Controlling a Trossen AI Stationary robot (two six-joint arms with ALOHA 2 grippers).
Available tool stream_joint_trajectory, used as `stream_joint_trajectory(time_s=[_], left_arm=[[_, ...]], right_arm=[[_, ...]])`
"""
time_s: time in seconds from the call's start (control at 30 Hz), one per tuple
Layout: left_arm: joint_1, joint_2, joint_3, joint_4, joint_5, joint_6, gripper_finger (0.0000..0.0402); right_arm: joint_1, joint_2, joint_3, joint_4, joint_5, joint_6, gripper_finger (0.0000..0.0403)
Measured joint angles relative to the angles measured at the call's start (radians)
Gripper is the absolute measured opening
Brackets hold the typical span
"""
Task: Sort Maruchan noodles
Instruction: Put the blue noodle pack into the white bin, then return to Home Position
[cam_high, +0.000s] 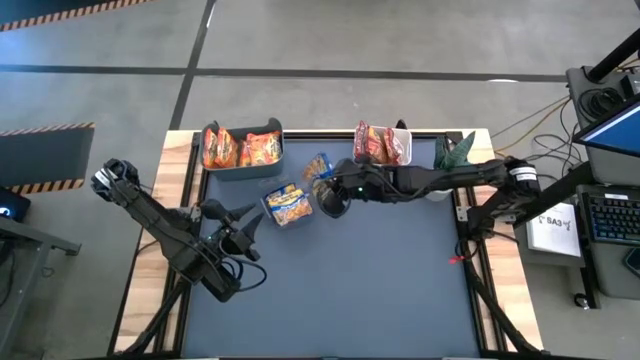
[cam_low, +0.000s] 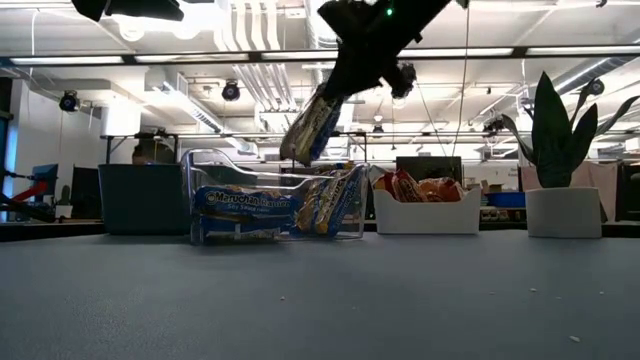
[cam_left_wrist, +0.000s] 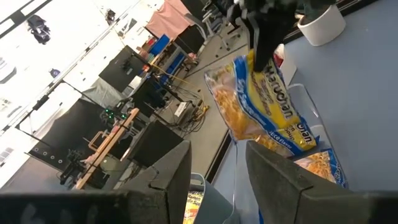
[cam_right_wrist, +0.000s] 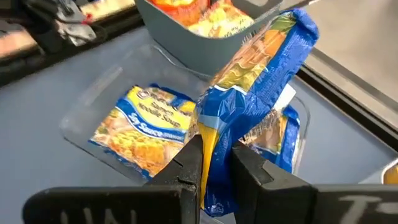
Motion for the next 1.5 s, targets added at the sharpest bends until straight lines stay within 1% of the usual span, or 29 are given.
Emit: stream_joint_trajectory(time_s=[0.23,0.53,0.7,0.83,1.0,1.2,1.33,1.43,1.5], left_arm=[[0.000,0.001,0.000,0.000,0.000,0.000,0.0137],[0.000,0.001,0.000,0.002,0.001,0.000,0.0137],[0.000,0.001,0.000,0.003,0.003,-0.001,0.0137],[0.000,0.001,0.000,0.004,0.006,-0.003,0.0137],[0.000,0.001,0.000,0.008,0.011,-0.003,0.0137],[0.000,0.001,0.000,0.009,0.011,-0.003,0.0137],[0.000,0.001,0.000,0.011,0.011,-0.003,0.0137],[-0.001,0.001,0.000,0.011,0.011,-0.004,0.0137],[-0.013,0.001,-0.001,0.012,0.011,-0.008,0.0137]], right_arm=[[-0.012,0.119,0.045,-0.006,-0.003,-0.002,0.0042],[-0.035,0.281,0.228,-0.190,0.002,0.005,0.0043],[-0.037,0.337,0.311,-0.263,0.002,0.048,0.0045],[-0.037,0.344,0.322,-0.274,0.002,0.080,0.0064],[-0.039,0.337,0.323,-0.282,0.030,0.094,0.0108],[-0.039,0.336,0.355,-0.340,0.030,0.081,0.0153],[-0.039,0.336,0.405,-0.404,0.055,0.076,0.0165],[-0.035,0.334,0.443,-0.446,0.088,0.063,0.0165],[-0.024,0.326,0.450,-0.444,0.114,0.028,0.0161]])
